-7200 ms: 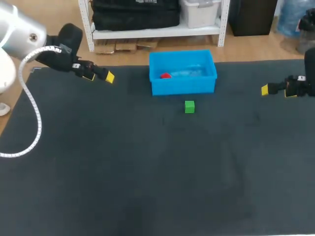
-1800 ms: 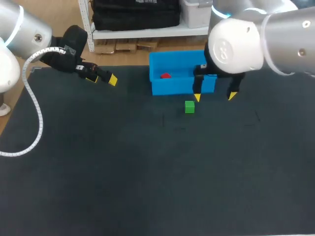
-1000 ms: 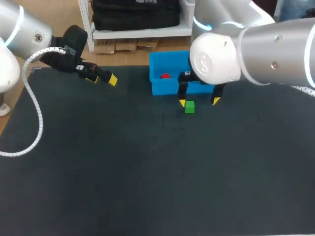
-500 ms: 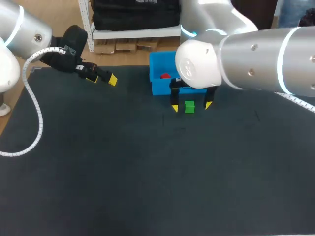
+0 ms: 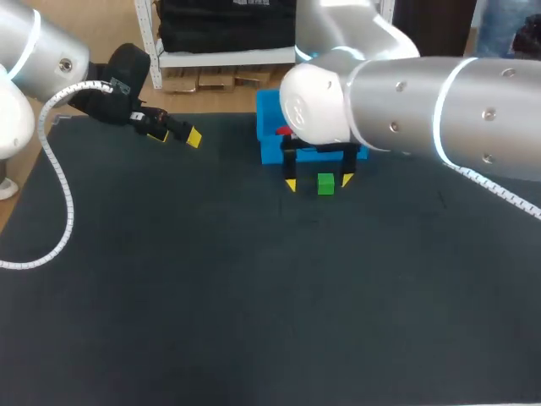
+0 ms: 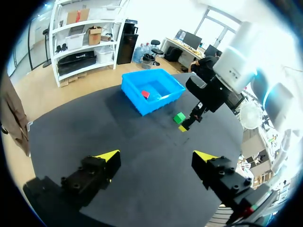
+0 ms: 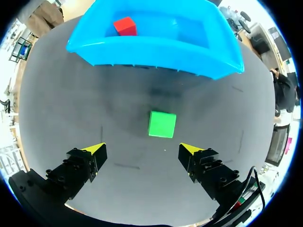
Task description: Use the left arm to pick the red cube and place it into the blue plastic box first, then use the right arm to grasp the green cube and put it into the same blue plastic box after the first action is fully finished.
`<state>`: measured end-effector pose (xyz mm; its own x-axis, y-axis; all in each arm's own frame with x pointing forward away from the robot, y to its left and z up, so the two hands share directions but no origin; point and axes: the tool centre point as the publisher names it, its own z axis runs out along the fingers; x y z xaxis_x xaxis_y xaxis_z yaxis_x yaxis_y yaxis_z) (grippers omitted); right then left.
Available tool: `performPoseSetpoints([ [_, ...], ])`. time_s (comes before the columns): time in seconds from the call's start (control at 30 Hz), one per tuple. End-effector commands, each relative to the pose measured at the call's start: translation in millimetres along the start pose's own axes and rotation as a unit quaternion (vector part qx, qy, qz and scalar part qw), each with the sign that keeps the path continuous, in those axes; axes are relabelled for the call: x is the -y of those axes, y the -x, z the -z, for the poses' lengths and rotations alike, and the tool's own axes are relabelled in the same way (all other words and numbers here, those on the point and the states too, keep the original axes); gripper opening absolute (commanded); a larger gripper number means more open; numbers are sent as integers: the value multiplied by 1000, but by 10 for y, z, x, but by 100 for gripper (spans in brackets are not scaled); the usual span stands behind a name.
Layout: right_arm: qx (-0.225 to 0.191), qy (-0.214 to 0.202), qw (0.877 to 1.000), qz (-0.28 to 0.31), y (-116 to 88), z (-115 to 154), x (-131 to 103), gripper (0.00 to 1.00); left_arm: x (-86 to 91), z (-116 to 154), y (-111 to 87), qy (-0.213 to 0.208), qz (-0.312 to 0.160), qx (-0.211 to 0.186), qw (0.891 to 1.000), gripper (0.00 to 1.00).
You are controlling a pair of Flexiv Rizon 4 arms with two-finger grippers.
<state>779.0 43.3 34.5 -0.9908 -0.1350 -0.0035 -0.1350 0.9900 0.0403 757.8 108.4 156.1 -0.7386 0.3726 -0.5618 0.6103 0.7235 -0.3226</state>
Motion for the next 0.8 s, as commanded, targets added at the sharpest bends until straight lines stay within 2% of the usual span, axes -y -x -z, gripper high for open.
performPoseSetpoints([
  [0.03, -9, 3, 1000, 0, 74, -42, 14, 100, -16, -3, 9, -2, -1, -1, 1000, 100],
  [0.5, 1, 19, 1000, -4, 137, -57, 174, 100, -16, -3, 9, -2, -1, -1, 1000, 100],
  [0.8, 14, 15, 1000, 6, 132, -107, 263, 100, -16, -3, 9, -2, -1, -1, 1000, 100],
])
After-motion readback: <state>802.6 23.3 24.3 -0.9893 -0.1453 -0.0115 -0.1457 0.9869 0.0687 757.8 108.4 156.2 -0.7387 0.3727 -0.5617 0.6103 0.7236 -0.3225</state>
